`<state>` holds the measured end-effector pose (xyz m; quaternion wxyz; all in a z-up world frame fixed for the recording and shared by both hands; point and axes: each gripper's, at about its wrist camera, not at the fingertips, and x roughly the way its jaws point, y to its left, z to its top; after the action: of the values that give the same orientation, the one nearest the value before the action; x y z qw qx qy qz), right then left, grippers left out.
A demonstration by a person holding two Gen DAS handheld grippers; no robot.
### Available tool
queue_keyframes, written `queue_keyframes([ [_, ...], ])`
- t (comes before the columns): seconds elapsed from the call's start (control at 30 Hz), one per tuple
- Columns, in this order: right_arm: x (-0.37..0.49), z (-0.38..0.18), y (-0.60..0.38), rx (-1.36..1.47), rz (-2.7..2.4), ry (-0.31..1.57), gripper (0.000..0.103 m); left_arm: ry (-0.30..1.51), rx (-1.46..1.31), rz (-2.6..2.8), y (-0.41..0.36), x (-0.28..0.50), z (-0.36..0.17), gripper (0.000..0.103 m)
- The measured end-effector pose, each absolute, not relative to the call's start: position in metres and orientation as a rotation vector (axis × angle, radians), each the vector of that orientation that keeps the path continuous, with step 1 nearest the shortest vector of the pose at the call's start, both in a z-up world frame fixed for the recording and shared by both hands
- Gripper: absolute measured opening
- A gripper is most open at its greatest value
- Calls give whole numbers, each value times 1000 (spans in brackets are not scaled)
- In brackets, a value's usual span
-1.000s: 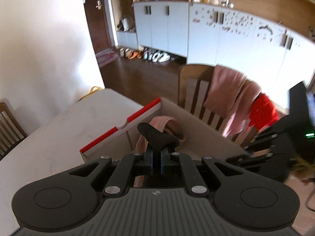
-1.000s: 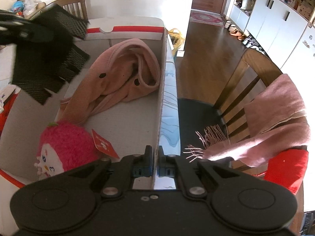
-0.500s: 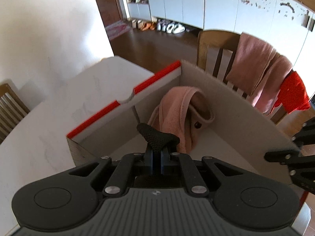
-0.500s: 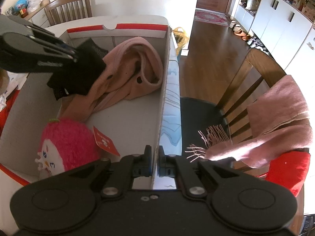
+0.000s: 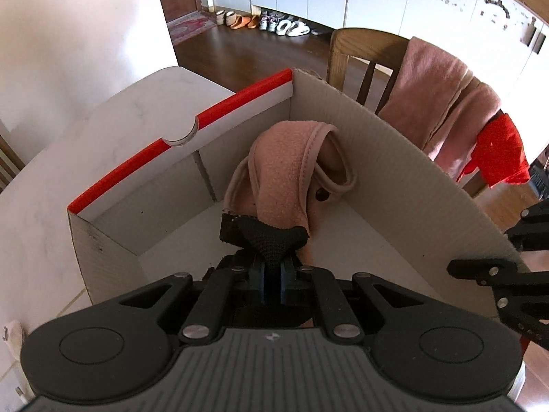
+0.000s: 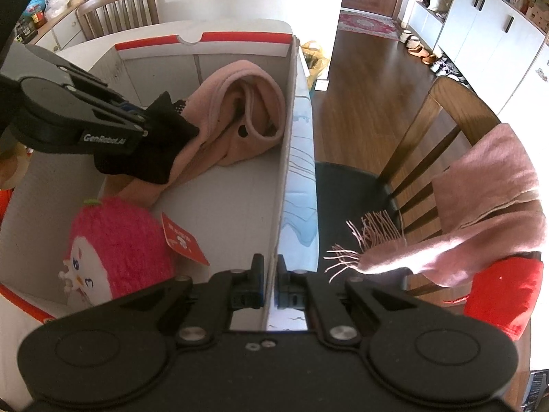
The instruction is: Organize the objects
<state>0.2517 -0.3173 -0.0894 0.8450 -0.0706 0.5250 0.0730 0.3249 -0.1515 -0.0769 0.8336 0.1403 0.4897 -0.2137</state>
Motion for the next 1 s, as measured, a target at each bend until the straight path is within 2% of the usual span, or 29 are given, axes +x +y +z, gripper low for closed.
queue_keyframes([
  [0.1,252,-90,-317,-149,149,1109,4,1041,288,-459,-149,323,-75,16],
  [0.2,251,-90,-317,-145,144,1110,4,1031,291,-475,-148,317,-74,35],
  [0.27,250,-90,-317,-140,139,1110,4,1014,279,-476,-145,313,-70,62],
  [0.3,250,-90,-317,-139,139,1110,4,1004,271,-476,-144,311,-68,65],
  [0.93,244,-89,-314,-156,111,1107,4,881,163,-494,-101,260,-10,66],
  [1.0,244,-89,-313,-162,107,1106,5,869,140,-495,-91,254,-4,70],
])
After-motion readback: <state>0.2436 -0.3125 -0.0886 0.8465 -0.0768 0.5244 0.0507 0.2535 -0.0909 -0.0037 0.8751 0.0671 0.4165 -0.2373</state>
